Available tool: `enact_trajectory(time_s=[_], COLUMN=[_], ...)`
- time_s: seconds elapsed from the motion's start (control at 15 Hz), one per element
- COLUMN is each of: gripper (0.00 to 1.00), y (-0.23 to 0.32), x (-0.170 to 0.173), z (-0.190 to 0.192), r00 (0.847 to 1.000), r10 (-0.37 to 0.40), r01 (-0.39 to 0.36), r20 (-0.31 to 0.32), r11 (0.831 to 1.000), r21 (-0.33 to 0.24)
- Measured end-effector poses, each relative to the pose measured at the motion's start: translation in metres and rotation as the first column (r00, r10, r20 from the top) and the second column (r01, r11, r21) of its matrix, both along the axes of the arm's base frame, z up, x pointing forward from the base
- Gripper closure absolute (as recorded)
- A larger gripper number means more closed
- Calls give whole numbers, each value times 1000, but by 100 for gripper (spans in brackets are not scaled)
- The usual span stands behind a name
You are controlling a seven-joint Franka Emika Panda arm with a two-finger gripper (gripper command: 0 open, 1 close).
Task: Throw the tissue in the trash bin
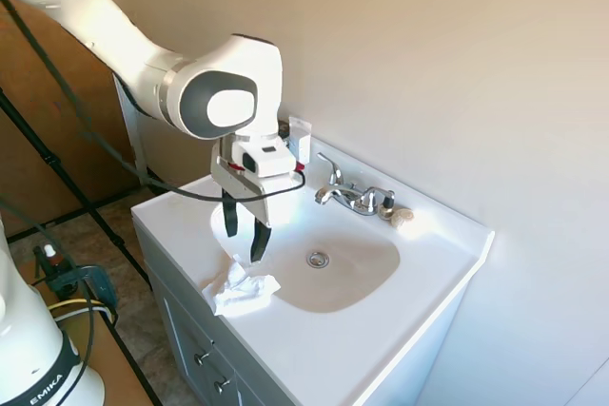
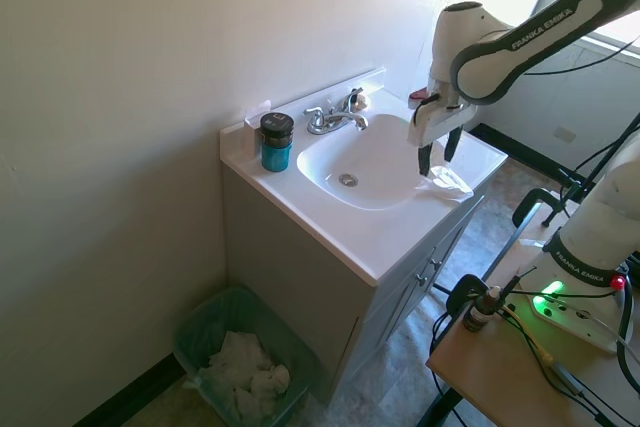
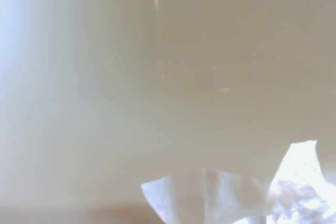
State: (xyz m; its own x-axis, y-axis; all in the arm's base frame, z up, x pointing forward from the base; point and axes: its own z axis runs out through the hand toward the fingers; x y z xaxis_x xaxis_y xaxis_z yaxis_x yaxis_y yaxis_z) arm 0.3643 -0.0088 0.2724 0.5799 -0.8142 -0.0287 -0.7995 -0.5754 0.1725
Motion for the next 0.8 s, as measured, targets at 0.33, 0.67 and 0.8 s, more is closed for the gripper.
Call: enact_trajectory(time_s=[0.33,0.67,0.8], gripper=[0,100,100], y=[-9,-21,-24], x=[0,-2,-3], z=[-32,-38,-40], r00=[999,997,997], r10=[-29,-56,-64], r01=[28,55,62], r20=[-36,-47,-52], r11=[999,998,997], r21=[-21,-39,-38])
